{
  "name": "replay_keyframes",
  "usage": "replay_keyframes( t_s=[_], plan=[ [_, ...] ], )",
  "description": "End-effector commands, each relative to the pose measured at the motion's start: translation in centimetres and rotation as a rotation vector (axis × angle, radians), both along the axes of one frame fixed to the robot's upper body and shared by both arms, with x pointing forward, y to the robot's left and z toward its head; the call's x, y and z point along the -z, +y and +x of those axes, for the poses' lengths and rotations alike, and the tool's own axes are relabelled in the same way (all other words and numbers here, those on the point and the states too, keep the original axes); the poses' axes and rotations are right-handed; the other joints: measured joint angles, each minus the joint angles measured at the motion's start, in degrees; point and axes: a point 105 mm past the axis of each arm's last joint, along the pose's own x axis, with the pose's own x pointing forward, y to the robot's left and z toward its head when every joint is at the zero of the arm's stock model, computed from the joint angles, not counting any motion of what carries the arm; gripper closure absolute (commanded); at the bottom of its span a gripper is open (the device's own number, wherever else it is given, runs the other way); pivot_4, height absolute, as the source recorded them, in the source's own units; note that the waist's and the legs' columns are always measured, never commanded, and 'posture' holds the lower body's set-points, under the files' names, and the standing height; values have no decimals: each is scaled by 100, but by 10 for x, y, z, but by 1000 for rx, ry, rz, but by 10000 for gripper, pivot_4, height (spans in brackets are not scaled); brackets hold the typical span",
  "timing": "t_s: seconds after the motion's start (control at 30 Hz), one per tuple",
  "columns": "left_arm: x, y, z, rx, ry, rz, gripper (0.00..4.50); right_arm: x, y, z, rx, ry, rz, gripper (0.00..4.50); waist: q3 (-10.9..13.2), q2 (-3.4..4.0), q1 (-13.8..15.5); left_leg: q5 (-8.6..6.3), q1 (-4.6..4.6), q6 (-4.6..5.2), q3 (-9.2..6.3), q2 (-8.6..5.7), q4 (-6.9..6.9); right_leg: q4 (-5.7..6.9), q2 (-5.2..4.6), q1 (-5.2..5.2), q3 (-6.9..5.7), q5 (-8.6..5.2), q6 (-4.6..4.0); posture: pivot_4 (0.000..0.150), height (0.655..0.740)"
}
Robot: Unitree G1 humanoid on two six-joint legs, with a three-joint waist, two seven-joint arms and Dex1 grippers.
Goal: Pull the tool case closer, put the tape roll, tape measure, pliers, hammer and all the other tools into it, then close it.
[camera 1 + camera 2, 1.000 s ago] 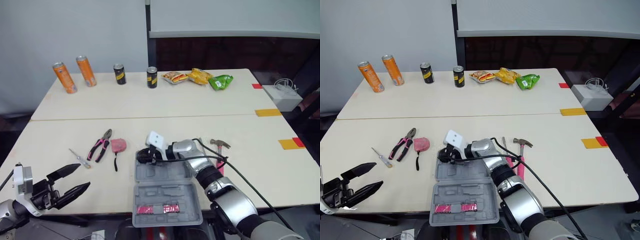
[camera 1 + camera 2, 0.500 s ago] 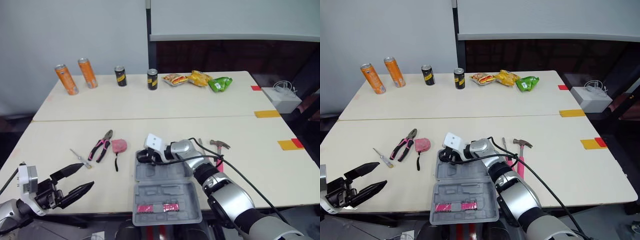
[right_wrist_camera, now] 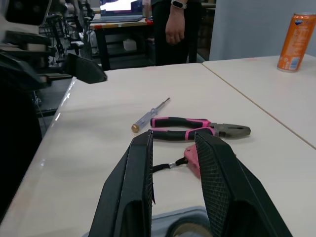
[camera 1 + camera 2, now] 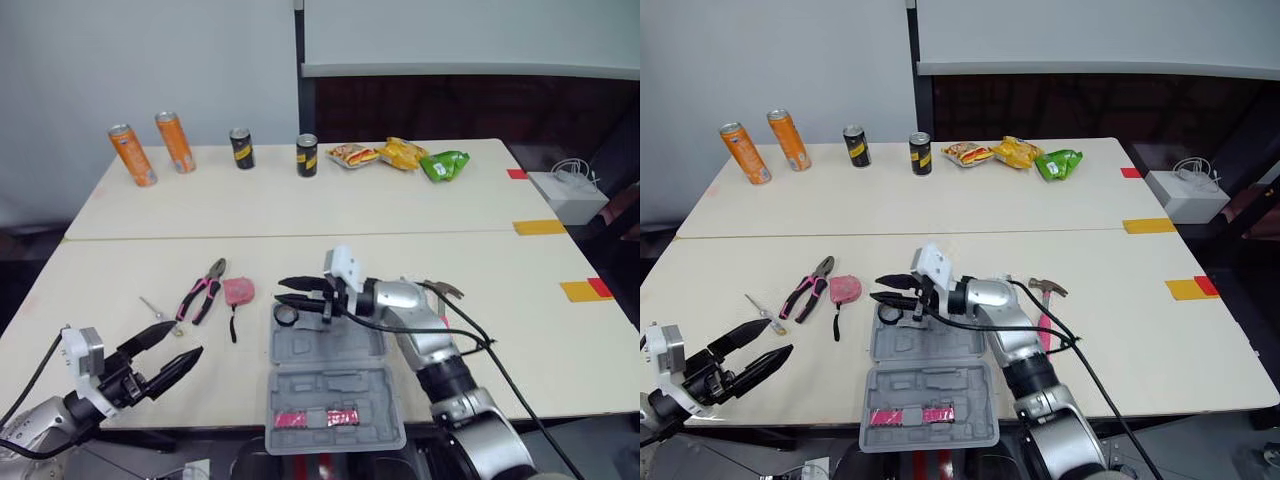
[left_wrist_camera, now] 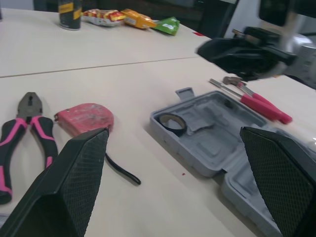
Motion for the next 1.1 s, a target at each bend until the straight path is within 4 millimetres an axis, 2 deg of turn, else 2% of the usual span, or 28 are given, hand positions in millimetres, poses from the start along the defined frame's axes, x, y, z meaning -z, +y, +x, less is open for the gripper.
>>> replay_keyframes(
  t_s=[0.03, 0.1, 0.13, 0.33, 0.4, 0.43, 0.53, 0.6, 0.7, 0.77, 0.87, 1.1],
  plan=[
    [-9, -7, 7, -15, -38, 0, 0, -24, -14, -8, 29, -40, 74, 31155, 0, 0, -1, 0, 1, 0, 0, -1, 0, 0, 0, 0, 1, 0, 0, 1500, 7400],
    [-11, -11, 8, -7, -42, -21, 0, -28, -29, -12, 65, -20, 103, 31155, 0, 0, -2, 0, 4, 0, -1, -1, 0, 0, 0, 2, 2, -1, 1, 1500, 7400],
    [-11, -13, 8, 3, -40, -26, 0, -27, -38, -13, 89, -28, 95, 28790, -1, -1, 0, 0, 3, 0, -1, -1, -1, -1, 0, 2, 2, -2, 3, 1500, 7400],
    [-1, -7, 3, -9, -10, -15, 0, -12, -96, -36, 181, -38, 28, 9524, -3, -4, 12, -2, 2, -2, -2, -6, -20, -38, 0, 12, 0, -4, 8, 1500, 7400],
    [6, 6, -3, -47, 17, -3, 0, -2, -135, -51, 274, -10, 6, 3049, -4, -5, 17, -3, 2, -3, -2, -9, -31, -54, -1, 15, 0, -5, 10, 1500, 7400],
    [9, 11, -6, -58, 26, 2, 0, 0, -148, -58, 306, -4, -6, 596, -6, -1, 24, -3, 5, -3, -2, -10, -43, -65, 0, 20, -2, -5, 12, 1500, 7400],
    [16, 24, -17, -101, 60, 26, 0, 10, -191, -80, 429, 28, -51, 596, -8, -5, 14, -20, 11, 0, -2, -12, -58, -93, -1, 34, -4, -14, 27, 1500, 7400],
    [18, 30, -23, -126, 70, 39, 0, 13, -210, -91, 492, 45, -71, 596, -9, -8, 12, -27, 11, 3, -3, -11, -57, -95, -1, 35, -5, -19, 35, 1500, 7400],
    [25, 47, -36, -189, 109, 48, 0, 27, -249, -115, 623, 91, -134, 596, -9, -8, 17, -30, 33, 2, -3, -12, -58, -96, -1, 52, -5, -34, 61, 1500, 7400],
    [28, 53, -41, -211, 125, 52, 0, 34, -263, -127, 669, 119, -158, 596, -8, -9, 37, -34, 54, -1, -3, -15, -59, -100, -4, 70, -3, -54, 94, 1500, 7400],
    [35, 58, -46, -223, 147, 60, 0, 44, -278, -139, 727, 155, -173, 596, -6, -13, 41, -38, 59, 1, -5, -22, -62, -113, -8, 78, 0, -57, 98, 1500, 7400],
    [35, 57, -42, -209, 145, 56, 0, 51, -286, -141, 757, 163, -162, 596, -4, -14, 50, -46, 87, 12, -22, -43, -64, -140, -22, 132, -5, -60, 103, 1500, 7400]
  ],
)
